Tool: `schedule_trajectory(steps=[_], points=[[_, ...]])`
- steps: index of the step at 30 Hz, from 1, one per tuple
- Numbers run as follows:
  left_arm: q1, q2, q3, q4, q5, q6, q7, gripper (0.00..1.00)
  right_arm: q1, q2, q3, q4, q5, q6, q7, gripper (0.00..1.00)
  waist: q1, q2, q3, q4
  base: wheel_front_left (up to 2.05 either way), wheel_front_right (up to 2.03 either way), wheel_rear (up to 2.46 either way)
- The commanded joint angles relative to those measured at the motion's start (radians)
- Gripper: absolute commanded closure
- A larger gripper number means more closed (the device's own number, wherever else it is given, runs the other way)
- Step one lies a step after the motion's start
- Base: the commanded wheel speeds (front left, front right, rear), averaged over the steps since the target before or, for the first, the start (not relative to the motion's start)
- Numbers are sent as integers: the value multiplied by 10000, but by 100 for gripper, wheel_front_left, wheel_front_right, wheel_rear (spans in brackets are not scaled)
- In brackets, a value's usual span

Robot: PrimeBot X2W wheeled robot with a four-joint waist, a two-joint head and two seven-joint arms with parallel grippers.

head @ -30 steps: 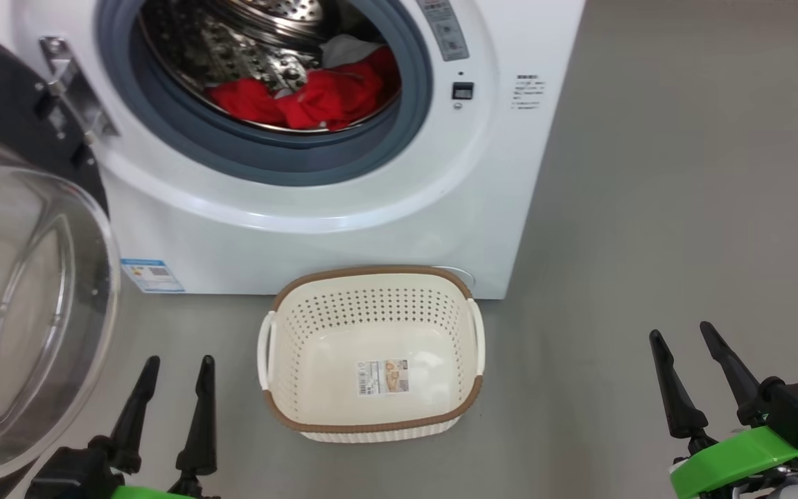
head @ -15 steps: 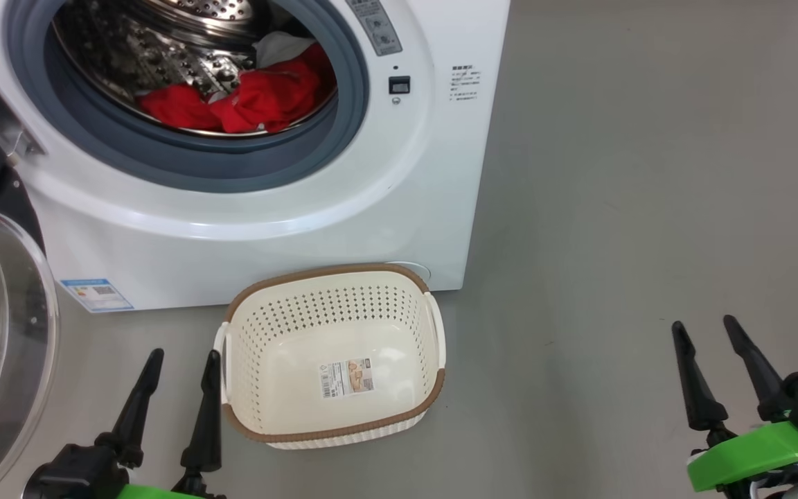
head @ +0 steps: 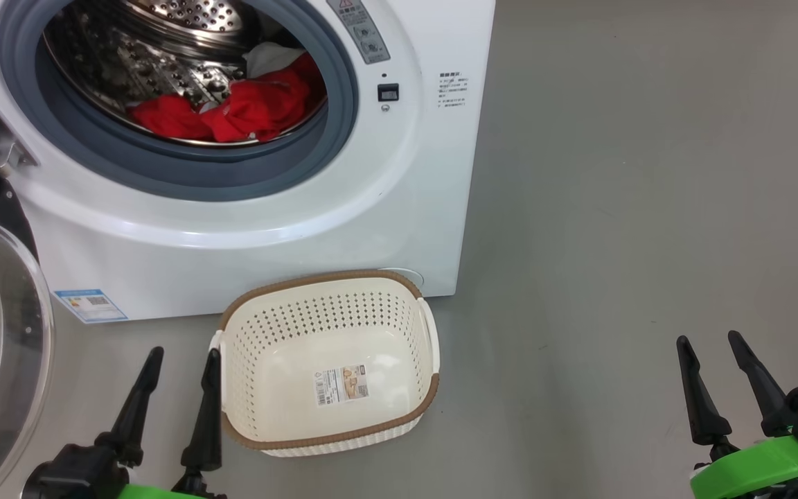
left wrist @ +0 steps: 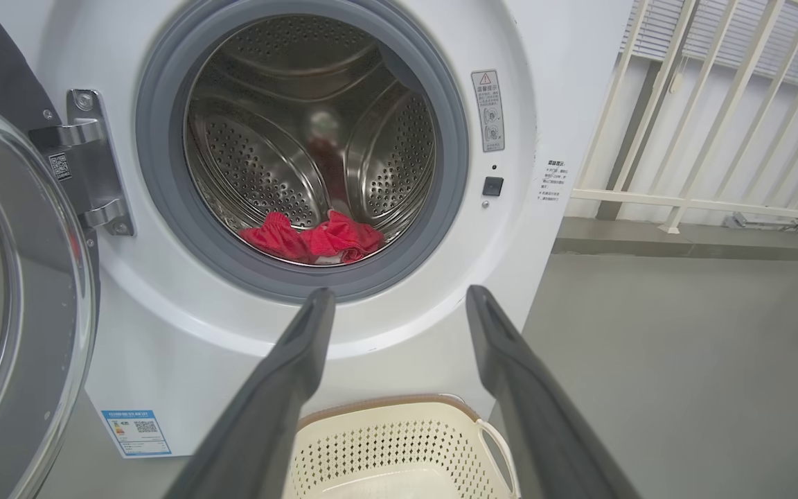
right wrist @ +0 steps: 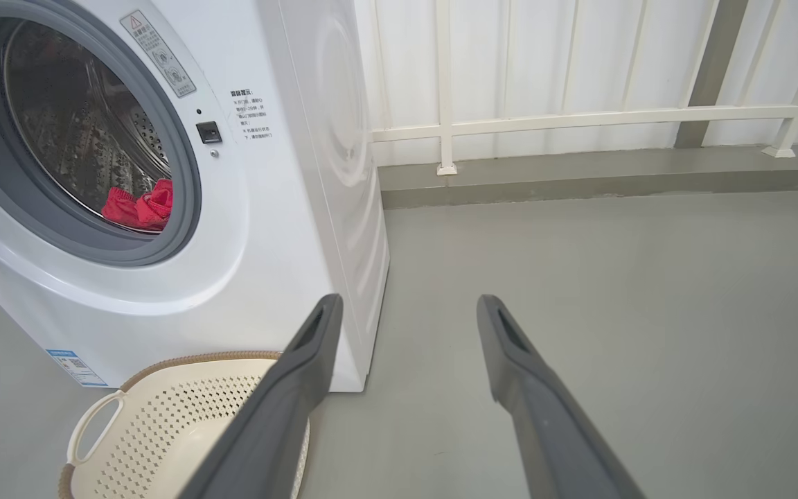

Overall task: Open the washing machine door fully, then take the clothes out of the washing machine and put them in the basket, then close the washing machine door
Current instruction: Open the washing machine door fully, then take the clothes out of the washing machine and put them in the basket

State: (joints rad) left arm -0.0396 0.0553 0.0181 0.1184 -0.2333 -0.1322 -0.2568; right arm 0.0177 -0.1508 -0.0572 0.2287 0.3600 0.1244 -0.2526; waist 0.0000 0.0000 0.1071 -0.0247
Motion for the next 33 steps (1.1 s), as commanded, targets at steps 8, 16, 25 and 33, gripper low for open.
schedule_trajectory(steps=[8,16,25,33], points=[[-36,93,375,-197,224,15,-49,0,-129,-176,181,-241,-3,63,-92,0,0,0,-9,93,0,0,0],[-94,44,532,-126,209,15,-49,0,-161,-164,246,-262,-27,63,-92,0,0,0,29,139,0,0,0],[-175,58,467,-152,-25,15,-49,0,-246,-139,349,-248,-40,63,-92,0,0,0,77,143,41,-43,2],[-224,80,445,-224,-62,15,-49,0,-290,-145,402,-248,-41,63,-92,0,0,0,130,134,87,-87,0]])
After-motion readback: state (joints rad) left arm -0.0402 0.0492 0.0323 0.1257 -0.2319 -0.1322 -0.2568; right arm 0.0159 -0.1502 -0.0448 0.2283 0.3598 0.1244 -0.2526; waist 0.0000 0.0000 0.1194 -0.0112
